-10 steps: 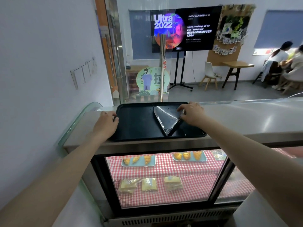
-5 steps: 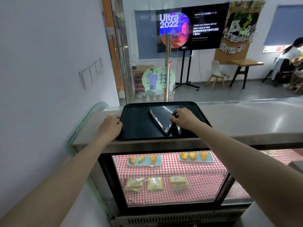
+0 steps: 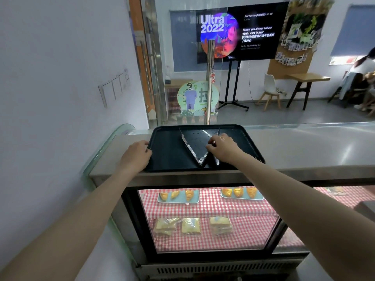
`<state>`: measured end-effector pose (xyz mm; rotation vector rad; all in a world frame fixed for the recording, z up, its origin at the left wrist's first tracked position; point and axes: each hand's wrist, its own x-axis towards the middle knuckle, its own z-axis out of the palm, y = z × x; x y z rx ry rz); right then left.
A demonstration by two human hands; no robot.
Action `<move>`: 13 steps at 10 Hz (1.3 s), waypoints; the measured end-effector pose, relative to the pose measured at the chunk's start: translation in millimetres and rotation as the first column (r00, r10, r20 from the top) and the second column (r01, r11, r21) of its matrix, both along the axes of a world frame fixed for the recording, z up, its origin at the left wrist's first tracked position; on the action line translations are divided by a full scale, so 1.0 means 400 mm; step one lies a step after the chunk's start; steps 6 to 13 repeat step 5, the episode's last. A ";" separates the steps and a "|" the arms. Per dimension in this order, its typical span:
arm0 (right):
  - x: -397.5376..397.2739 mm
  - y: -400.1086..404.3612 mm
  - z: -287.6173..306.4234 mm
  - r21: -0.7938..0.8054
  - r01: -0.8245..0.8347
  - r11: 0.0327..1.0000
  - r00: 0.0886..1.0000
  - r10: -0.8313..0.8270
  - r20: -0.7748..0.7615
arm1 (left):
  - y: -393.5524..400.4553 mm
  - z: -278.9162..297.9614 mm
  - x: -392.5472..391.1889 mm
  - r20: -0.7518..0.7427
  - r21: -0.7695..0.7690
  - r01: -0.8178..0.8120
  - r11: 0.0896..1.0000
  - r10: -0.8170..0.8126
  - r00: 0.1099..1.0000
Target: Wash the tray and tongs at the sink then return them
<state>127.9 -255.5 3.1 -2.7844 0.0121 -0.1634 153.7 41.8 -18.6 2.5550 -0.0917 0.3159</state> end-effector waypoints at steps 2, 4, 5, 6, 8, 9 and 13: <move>-0.012 -0.003 0.002 0.077 -0.019 0.997 1.000 0.020 -0.004 | -0.007 0.002 -0.011 -0.007 0.027 -0.025 0.999 0.025 1.000; -0.030 -0.018 -0.003 0.137 -0.070 0.988 0.998 0.068 0.018 | -0.015 0.001 -0.028 0.026 0.022 -0.056 0.998 0.056 0.998; -0.033 -0.032 0.000 0.183 -0.071 0.981 0.994 0.053 0.098 | -0.016 0.005 -0.030 0.022 -0.023 -0.070 0.997 0.070 0.997; -0.033 -0.032 0.000 0.183 -0.071 0.981 0.994 0.053 0.098 | -0.016 0.005 -0.030 0.022 -0.023 -0.070 0.997 0.070 0.997; -0.033 -0.032 0.000 0.183 -0.071 0.981 0.994 0.053 0.098 | -0.016 0.005 -0.030 0.022 -0.023 -0.070 0.997 0.070 0.997; -0.033 -0.032 0.000 0.183 -0.071 0.981 0.994 0.053 0.098 | -0.016 0.005 -0.030 0.022 -0.023 -0.070 0.997 0.070 0.997; -0.033 -0.032 0.000 0.183 -0.071 0.981 0.994 0.053 0.098 | -0.016 0.005 -0.030 0.022 -0.023 -0.070 0.997 0.070 0.997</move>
